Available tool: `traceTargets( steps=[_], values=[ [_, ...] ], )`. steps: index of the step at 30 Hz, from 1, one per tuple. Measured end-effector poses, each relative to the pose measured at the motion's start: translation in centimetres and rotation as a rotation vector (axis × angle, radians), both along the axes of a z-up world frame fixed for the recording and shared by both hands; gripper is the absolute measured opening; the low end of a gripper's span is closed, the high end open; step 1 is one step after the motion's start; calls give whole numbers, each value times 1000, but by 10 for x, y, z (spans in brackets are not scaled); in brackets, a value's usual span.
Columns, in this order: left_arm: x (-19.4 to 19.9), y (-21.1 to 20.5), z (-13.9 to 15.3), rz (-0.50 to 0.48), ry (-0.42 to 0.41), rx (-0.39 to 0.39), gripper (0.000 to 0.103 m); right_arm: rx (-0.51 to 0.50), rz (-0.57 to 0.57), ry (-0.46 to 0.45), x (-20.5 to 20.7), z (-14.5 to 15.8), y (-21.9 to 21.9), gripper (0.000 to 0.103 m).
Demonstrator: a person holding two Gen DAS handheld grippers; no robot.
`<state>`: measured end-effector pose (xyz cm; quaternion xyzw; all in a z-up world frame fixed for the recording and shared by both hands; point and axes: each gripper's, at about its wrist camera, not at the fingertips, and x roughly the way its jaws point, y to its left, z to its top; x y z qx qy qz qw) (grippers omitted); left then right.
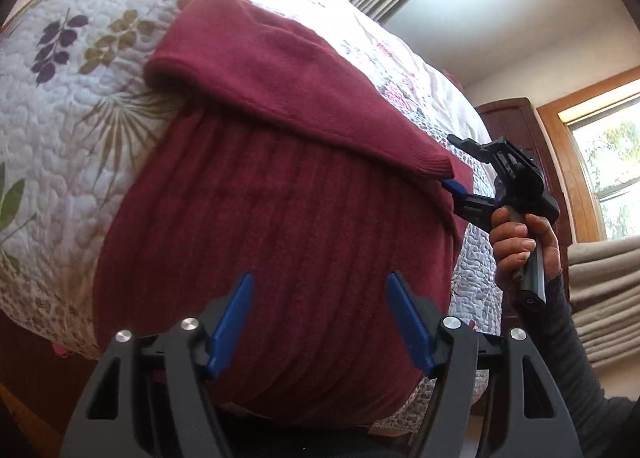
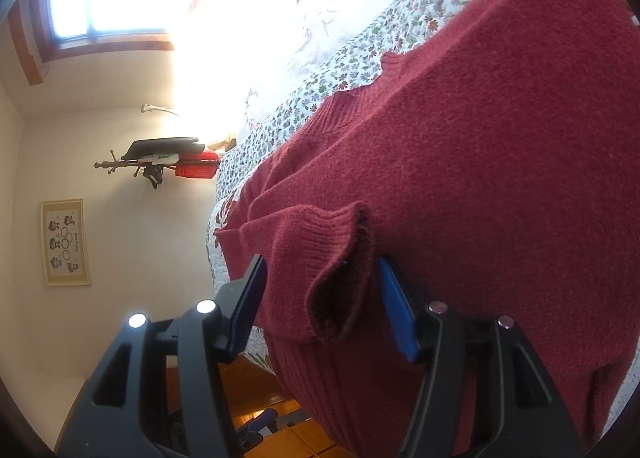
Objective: Fold small clothes
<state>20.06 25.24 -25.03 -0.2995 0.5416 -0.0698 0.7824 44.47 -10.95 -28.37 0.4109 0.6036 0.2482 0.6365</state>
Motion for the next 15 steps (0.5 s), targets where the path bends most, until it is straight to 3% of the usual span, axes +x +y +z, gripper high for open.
traceTargets(
  steps=[2,5,7,15],
  values=[
    [0,4,-1,2,-1,4,69,-3,18,-1,3,1,7,53],
    [4,5,-1,-5,-8,5,69,-19,51,-9,9,5,21,35],
    [9,-1,0,-17,-11,7,69,-48,65,-42,13,16,27,11],
    [19,-15,-7,-54,2,-5,69,-121,104,-218,20,82,29,6]
  ],
)
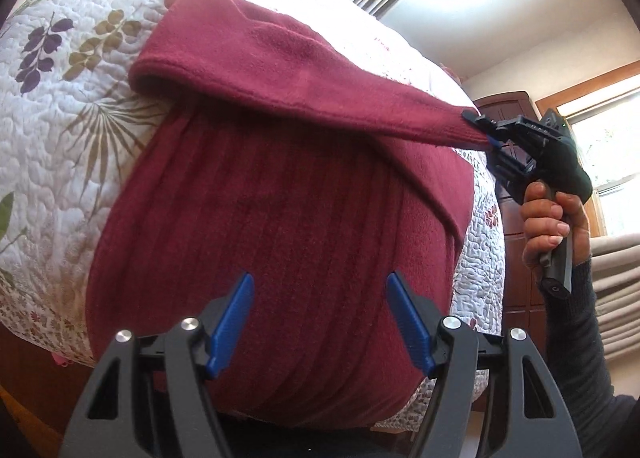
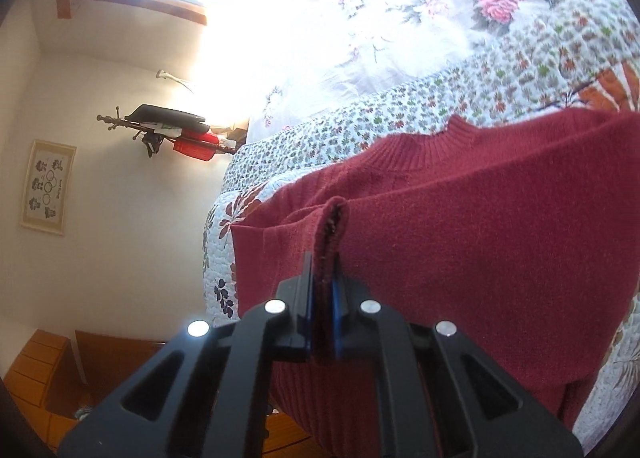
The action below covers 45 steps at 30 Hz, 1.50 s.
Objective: Fold small clothes
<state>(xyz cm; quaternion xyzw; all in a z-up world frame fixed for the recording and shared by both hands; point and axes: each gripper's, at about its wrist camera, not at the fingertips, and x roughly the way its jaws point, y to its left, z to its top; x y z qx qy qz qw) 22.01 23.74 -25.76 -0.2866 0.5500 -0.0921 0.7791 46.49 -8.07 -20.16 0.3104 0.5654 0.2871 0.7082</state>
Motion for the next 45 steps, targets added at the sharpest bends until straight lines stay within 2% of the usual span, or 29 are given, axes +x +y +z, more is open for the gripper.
traceTargets(
  steps=[5,10,15,24,37,40,43,45],
  values=[
    [1,1,-2,-10,-4,-2,69,-36,-13,-79,-3,31,-15,6],
    [3,-2,-4,-13,-1,0,69,-73,-60,-119,-10,41,-47,6],
    [4,-3,-7,-24,8,2,69,-88,-134,-95,-16,23,-85,6],
    [12,-12,-5,-48,8,5,69,-109,-237,7,-29,-31,-138,6],
    [26,-11,4,-56,-3,16,69,-109,-289,115,-37,-92,-156,6],
    [49,-6,15,-64,-46,30,69,-111,-284,113,-38,-94,-157,7],
    [84,10,32,-39,-113,17,69,-133,-314,93,-42,-84,-167,12],
    [110,25,37,-5,-146,-36,69,-134,-352,71,-45,-70,-176,12]
  ],
)
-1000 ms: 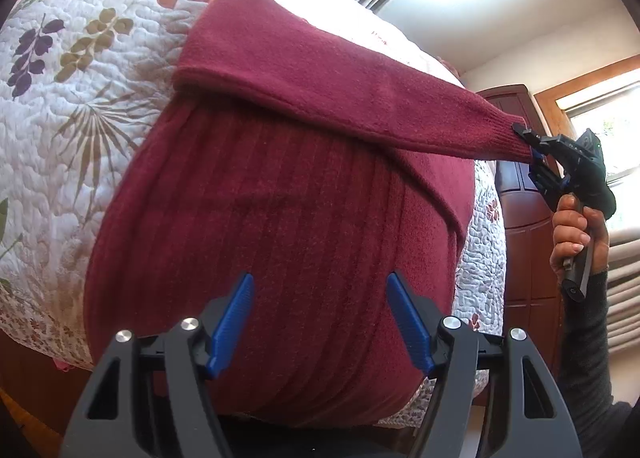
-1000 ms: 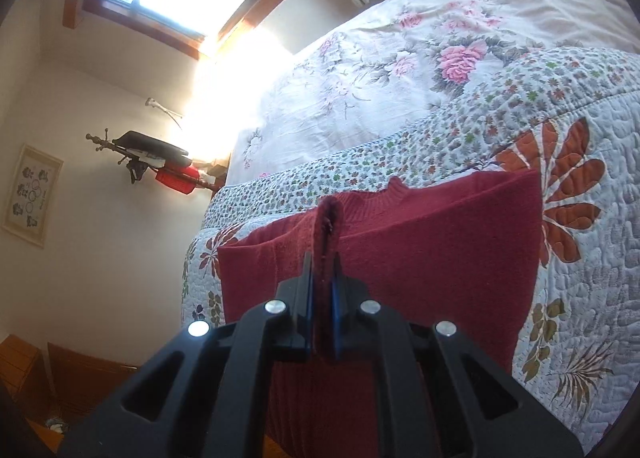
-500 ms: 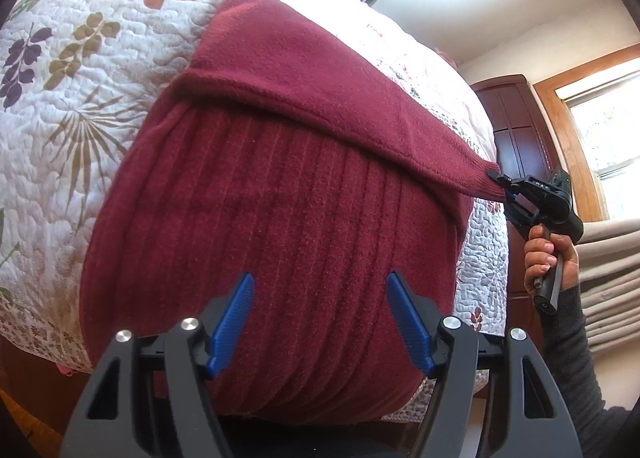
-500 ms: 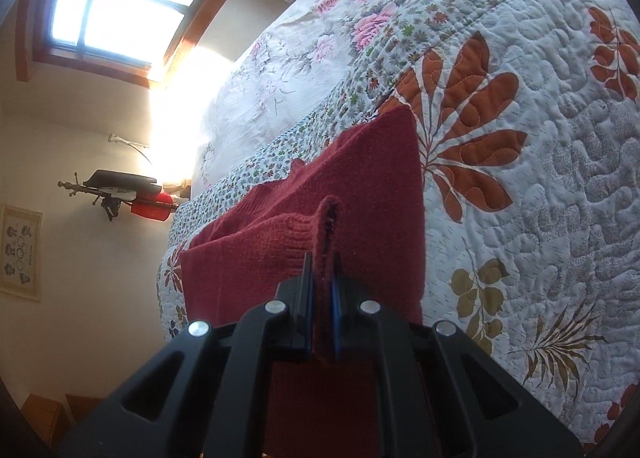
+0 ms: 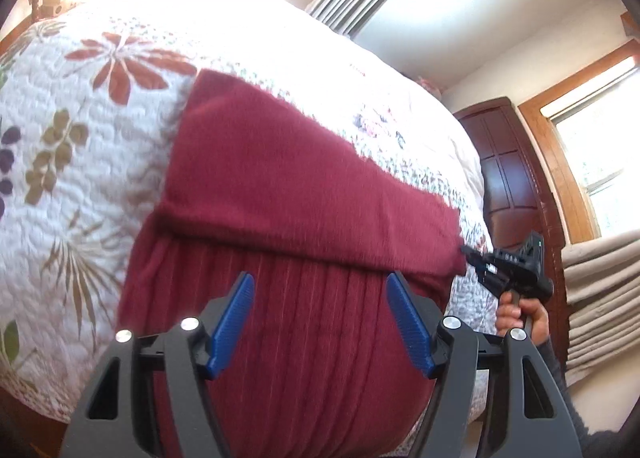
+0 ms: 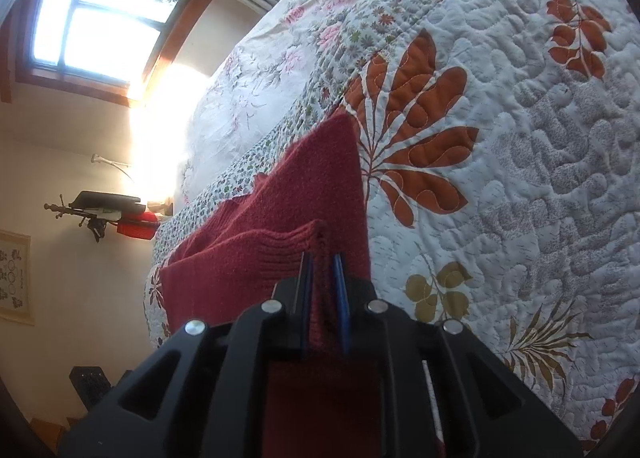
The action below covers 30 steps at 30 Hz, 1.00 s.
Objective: Fold small clothes
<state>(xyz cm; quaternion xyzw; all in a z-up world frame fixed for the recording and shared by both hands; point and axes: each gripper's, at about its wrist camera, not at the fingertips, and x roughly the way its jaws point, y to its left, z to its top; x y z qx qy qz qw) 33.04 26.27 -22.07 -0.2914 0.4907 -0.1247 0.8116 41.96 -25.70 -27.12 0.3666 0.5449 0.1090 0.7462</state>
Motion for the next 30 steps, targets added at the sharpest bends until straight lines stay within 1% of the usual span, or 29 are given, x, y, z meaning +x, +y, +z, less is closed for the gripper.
traceTargets(
  steps=[2,4,5,6,8,9,11,12,14,16,18,19,20,22,23,25,26,27,28,30],
  values=[
    [28,16,-2,31,-6,-82,69,32,-5,-49,-3,17,1,12],
    [53,30,-13,52,17,-176,70,61,35,-88,-4,27,14,12],
    [65,32,-21,45,37,-206,72,68,65,-92,-4,25,24,12],
    [75,33,-31,35,60,-210,72,70,87,-83,-3,21,32,12],
    [90,30,-51,32,112,-172,72,80,109,-42,-3,3,42,12],
    [94,28,-61,27,140,-168,72,79,106,-11,-5,-9,42,12],
    [97,25,-82,22,191,-151,72,68,88,27,-8,-27,35,4],
    [96,26,-87,23,197,-149,72,71,74,31,-10,-30,29,0],
    [89,28,-81,46,175,-152,72,82,52,18,-15,-24,19,3],
    [77,27,-66,41,126,-147,72,89,55,-8,-21,-12,14,15],
    [62,22,-55,12,80,-166,72,110,68,-25,-24,-6,14,16],
    [57,19,-54,-2,75,-166,72,119,82,-26,-26,-6,17,16],
    [53,15,-56,-20,81,-151,73,123,95,-18,-26,-8,22,16],
    [57,9,-71,-37,142,-71,73,113,126,17,-25,-21,33,16],
    [58,8,-82,-38,170,-49,73,96,135,30,-25,-27,38,15],
    [59,9,-89,-26,186,-37,73,78,127,46,-28,-33,37,10],
    [57,10,-86,-12,186,-40,73,74,121,40,-32,-28,35,12],
    [53,11,-78,4,178,-40,73,72,116,22,-38,-20,32,25],
    [45,13,-69,11,156,-47,73,73,116,0,-45,-11,28,36],
    [22,19,-52,22,116,-52,78,81,133,-35,-62,4,19,38]
  ],
)
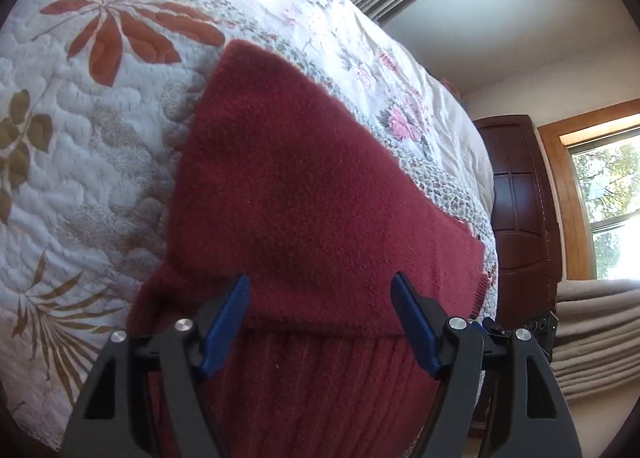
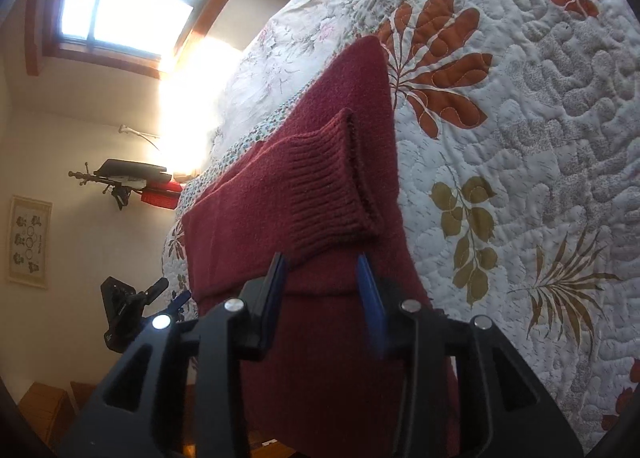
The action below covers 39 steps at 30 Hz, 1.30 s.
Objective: Fold small clothes
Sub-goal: 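Grasp the sweater hem with both tools and lift it toward the collar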
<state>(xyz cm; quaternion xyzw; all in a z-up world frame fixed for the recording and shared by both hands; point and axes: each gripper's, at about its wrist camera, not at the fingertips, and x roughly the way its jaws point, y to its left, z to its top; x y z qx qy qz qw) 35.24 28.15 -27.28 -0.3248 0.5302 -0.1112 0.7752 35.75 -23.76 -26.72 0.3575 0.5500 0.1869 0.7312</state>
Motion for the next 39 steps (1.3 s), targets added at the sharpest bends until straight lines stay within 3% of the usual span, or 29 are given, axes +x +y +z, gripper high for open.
traceTargets(
  steps=[3,7,11,14,17,22,27,33,34,37,38,39],
  values=[
    [-51,19,12,38,-21,9,82,-9,27,-28,-35,9,-16,52],
    [-130,40,7,55,35,114,83,11,79,3,-92,-8,-35,53],
    [-203,62,-20,43,125,169,83,23,82,95,-149,-38,-45,53],
    [-238,65,-56,24,194,144,83,17,44,153,-188,-54,-50,53],
    [-255,64,-92,-46,235,148,83,17,1,178,-219,-57,-49,54],
    [-257,58,-130,-157,200,120,83,-12,-66,212,-261,-50,-32,56],
    [-250,48,-150,-286,150,121,83,-38,-65,207,-290,-30,-9,56],
    [-243,33,-156,-388,93,64,79,-31,-112,202,-326,-17,8,58],
    [-243,33,-156,-393,88,66,77,-24,-119,200,-332,-17,10,58],
    [-238,43,-161,-353,129,30,50,-22,-132,191,-345,-17,17,58],
    [-243,49,-162,-342,140,2,32,-22,-137,189,-346,-16,19,58],
    [-242,53,-164,-343,153,-19,7,-19,-142,188,-346,-16,18,58]
  ],
)
